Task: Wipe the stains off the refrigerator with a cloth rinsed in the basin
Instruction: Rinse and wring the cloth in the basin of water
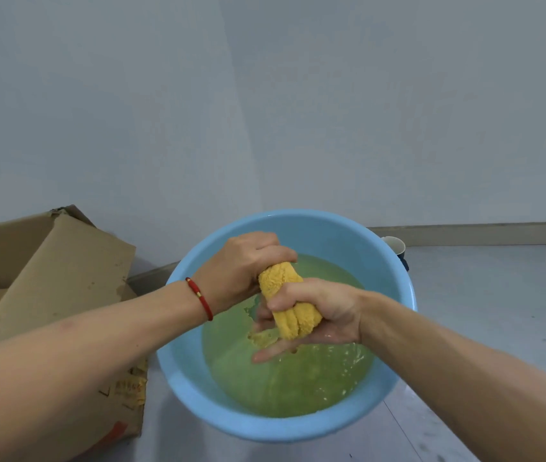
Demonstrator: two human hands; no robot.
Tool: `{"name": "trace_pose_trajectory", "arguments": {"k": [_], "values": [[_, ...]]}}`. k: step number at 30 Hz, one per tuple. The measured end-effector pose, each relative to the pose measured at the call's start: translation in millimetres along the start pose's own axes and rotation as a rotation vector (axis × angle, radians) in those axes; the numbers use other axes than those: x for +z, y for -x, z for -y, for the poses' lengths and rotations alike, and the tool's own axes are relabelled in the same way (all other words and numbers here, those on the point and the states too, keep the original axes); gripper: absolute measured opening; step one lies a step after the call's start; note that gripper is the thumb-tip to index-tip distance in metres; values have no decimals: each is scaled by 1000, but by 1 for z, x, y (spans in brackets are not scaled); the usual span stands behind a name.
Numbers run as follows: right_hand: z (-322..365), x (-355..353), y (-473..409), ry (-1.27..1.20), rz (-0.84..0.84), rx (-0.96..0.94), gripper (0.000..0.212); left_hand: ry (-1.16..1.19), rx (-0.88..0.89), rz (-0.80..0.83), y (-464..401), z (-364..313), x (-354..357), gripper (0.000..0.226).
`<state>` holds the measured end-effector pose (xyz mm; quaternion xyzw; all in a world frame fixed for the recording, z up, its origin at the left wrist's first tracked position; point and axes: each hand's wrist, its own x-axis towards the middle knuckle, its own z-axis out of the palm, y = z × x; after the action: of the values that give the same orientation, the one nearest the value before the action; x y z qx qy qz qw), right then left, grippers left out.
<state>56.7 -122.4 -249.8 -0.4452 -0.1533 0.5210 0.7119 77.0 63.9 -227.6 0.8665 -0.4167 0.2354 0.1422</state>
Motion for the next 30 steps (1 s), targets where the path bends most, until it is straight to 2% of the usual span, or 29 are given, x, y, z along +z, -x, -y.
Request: {"name": "trace_pose_trajectory", "arguments": {"k": [2,3,5,6,8,10,12,14,15,20,23,27,29,30], "values": [[-1,10,-2,-120,9,-38,46,-86,82,28,-1,6,-8,12],[1,12,-3,-90,-6,-14,43,-154,126,71,0,10,-11,12],[4,14,-5,163,-143,55,16,-274,143,208,5,15,-12,25],[4,12,-8,359,-231,77,15,-333,106,293,7,13,-10,31],[4,7,-17,769,-442,97,25,-458,-44,460,4,1,-3,28],[3,4,-23,1165,-633,68,25,-539,-212,630,-1,-12,9,18],[1,0,-26,1478,-690,50,20,-447,-376,682,-5,-18,19,24],[3,-5,-22,1670,-689,16,8,-274,-506,667,-7,-17,27,27],[5,-8,-20,1744,-682,-12,9,-180,-568,669,-8,-17,28,26],[11,-16,-12,2020,-619,-122,18,417,-937,645,-10,-23,31,32],[6,-17,-12,2128,-569,-140,23,671,-1108,733,-2,-24,33,36],[8,-16,-16,2119,-578,-168,29,598,-1086,944,-13,-18,26,35],[8,-16,-18,2066,-585,-151,30,504,-1043,962,-18,-14,24,27],[9,-14,-18,2007,-584,-115,31,377,-972,943,-19,-13,25,27]]}}
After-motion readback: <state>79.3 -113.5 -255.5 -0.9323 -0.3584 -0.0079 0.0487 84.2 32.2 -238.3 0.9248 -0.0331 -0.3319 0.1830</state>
